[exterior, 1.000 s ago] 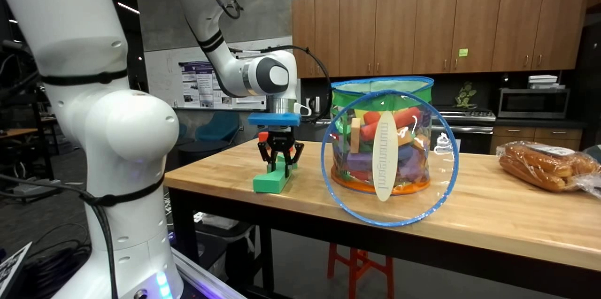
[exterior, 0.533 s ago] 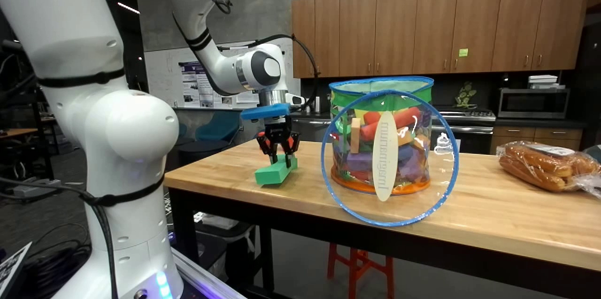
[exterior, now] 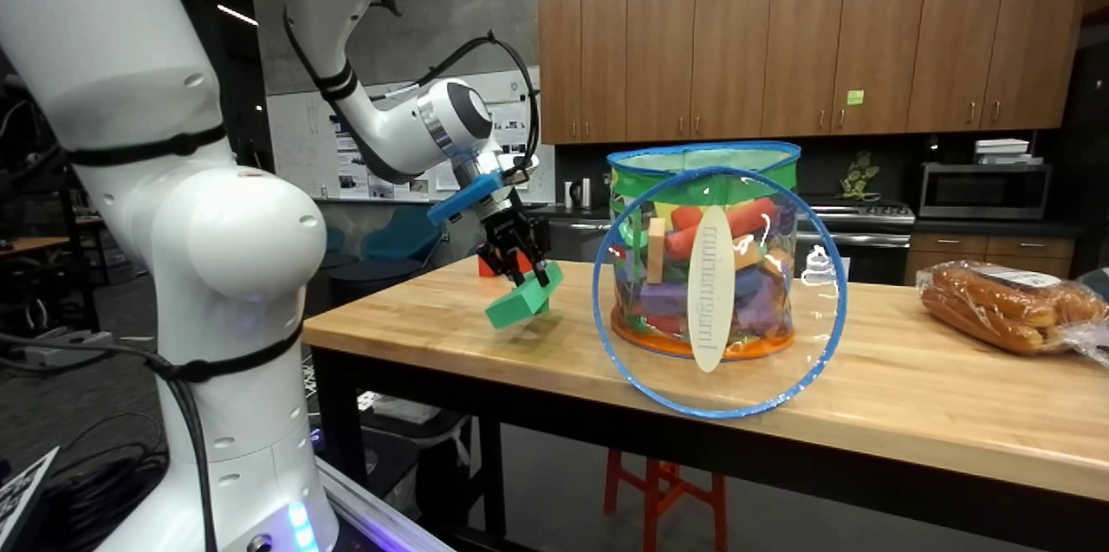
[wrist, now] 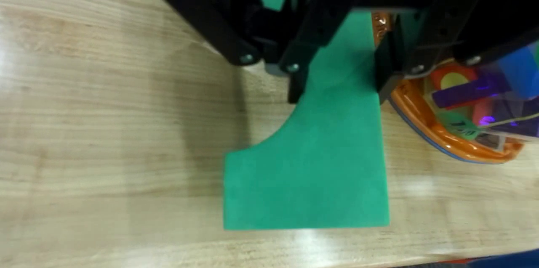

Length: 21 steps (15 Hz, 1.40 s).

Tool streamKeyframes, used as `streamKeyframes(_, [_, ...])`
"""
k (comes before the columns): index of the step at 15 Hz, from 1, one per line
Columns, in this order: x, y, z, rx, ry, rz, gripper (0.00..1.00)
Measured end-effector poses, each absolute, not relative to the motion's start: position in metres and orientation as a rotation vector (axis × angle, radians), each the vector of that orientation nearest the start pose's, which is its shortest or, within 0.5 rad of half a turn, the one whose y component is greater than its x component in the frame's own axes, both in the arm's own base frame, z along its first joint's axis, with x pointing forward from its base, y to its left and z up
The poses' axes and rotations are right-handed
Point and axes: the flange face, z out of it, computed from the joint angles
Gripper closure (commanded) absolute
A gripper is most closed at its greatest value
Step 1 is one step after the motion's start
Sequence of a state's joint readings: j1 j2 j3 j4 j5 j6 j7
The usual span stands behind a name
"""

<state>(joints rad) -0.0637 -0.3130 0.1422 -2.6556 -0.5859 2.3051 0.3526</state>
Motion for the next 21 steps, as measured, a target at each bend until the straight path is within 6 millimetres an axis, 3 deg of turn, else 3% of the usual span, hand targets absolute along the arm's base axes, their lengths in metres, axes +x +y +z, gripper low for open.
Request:
streamKeyframes(10, [0.39,0.025,0.325,-3.868,-0.019,-0.149,0.85])
streamKeyframes(21, [0.398,0.053,0.296,-3.985,-0.002,-0.147,0.85])
